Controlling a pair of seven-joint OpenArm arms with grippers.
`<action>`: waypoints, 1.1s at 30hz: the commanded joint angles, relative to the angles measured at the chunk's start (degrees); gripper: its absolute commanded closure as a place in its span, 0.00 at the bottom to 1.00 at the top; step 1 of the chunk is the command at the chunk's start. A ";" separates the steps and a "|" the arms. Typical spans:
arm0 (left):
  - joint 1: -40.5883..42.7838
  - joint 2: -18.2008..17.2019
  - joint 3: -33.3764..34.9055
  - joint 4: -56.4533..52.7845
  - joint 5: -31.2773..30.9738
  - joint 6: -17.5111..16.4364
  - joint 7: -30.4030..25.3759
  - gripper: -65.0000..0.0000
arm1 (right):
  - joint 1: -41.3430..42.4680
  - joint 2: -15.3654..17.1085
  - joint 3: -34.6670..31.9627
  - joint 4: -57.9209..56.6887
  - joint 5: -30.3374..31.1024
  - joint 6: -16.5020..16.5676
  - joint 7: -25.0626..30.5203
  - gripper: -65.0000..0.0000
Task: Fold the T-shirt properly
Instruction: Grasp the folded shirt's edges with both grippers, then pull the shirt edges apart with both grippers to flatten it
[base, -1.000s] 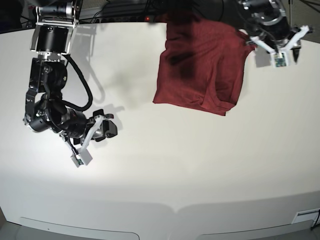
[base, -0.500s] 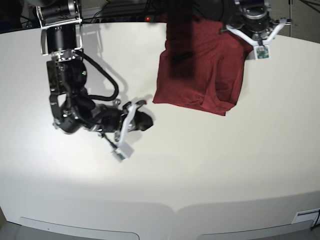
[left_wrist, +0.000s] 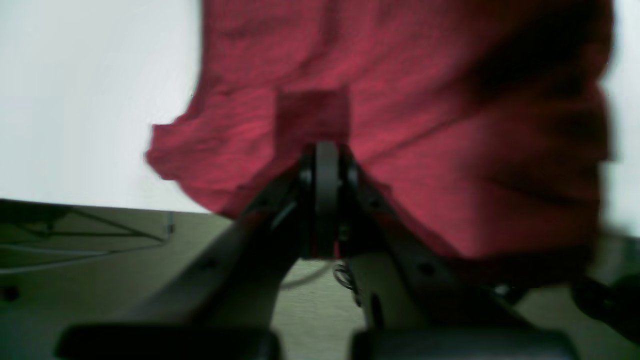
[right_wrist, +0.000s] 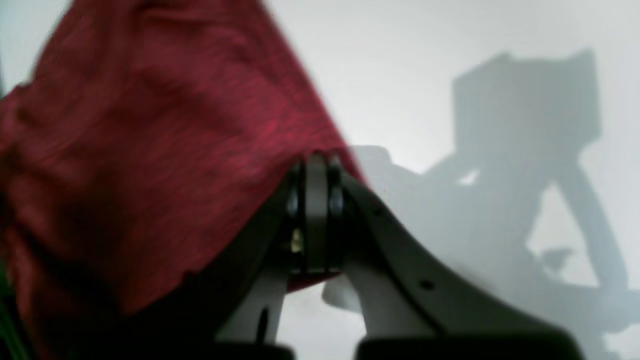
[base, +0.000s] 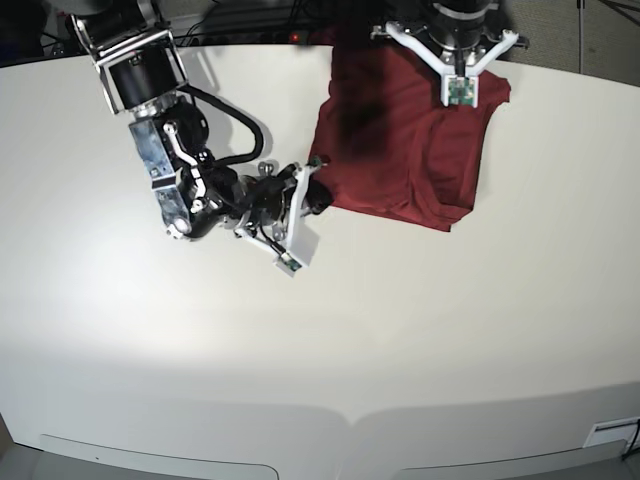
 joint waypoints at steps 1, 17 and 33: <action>0.33 -0.17 -0.24 -0.39 -0.39 0.39 -1.75 1.00 | 1.07 0.22 0.52 0.26 -1.22 0.28 0.74 1.00; -13.55 -0.17 -10.67 -24.24 -9.05 -6.16 -14.67 1.00 | 0.13 1.62 1.03 -0.13 -5.11 0.28 -0.13 1.00; -28.74 -0.35 -11.89 -26.91 -14.14 -23.43 -19.06 1.00 | -6.71 -1.57 0.85 0.37 7.08 0.28 -2.54 1.00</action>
